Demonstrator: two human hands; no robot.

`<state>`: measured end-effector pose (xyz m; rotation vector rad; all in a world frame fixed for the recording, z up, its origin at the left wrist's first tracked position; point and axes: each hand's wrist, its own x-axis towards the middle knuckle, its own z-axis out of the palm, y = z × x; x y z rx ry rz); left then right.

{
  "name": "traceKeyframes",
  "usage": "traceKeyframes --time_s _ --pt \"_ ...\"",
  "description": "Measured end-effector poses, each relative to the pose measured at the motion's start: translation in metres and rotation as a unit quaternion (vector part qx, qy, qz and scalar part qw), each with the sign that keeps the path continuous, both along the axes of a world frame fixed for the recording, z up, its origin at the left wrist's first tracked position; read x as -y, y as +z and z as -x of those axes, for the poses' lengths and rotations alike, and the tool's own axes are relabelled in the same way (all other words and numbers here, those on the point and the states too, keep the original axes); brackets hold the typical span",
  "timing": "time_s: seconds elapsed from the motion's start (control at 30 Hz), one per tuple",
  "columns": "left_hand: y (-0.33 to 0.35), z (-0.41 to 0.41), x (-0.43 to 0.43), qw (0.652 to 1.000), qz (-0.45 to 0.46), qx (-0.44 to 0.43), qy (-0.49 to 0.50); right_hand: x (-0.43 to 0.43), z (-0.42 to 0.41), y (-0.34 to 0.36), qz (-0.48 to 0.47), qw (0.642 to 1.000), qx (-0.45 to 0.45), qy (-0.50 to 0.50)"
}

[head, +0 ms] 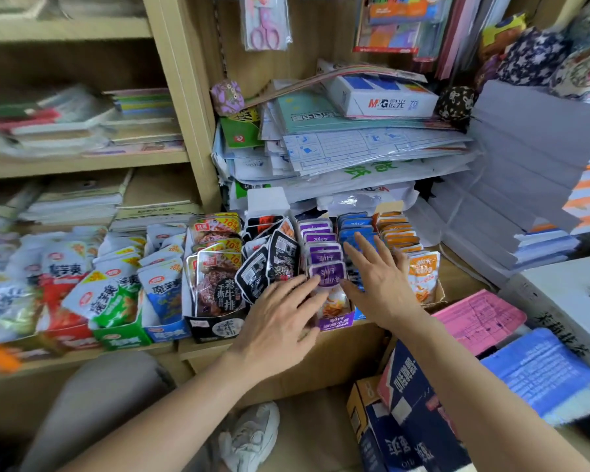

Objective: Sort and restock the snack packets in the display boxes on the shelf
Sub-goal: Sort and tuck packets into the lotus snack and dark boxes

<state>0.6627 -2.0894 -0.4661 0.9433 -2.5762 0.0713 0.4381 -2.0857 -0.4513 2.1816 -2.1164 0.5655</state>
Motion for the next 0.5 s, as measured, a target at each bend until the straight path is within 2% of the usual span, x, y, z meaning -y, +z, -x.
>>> traceKeyframes --time_s 0.1,0.2,0.27,0.33,0.43,0.5 --pt "0.007 -0.042 -0.021 0.997 -0.027 -0.065 0.041 0.0 -0.026 0.013 0.027 0.994 0.093 0.057" --pt "0.029 -0.08 -0.027 0.983 -0.065 -0.102 0.135 -0.011 -0.054 0.022 0.011 0.975 0.199 0.096" --pt "0.047 -0.096 -0.019 0.97 -0.108 -0.121 0.181 -0.016 -0.069 0.02 -0.009 0.966 0.239 0.098" --pt "0.059 -0.104 -0.003 0.956 -0.149 -0.151 0.203 -0.016 -0.083 0.017 -0.018 0.968 0.233 0.093" --pt "0.061 -0.101 0.018 0.931 -0.226 -0.201 0.204 -0.003 -0.104 0.007 0.005 0.985 0.168 0.046" --pt "0.054 -0.09 0.026 0.925 -0.262 -0.202 0.188 0.006 -0.116 0.002 -0.003 0.992 0.128 0.009"
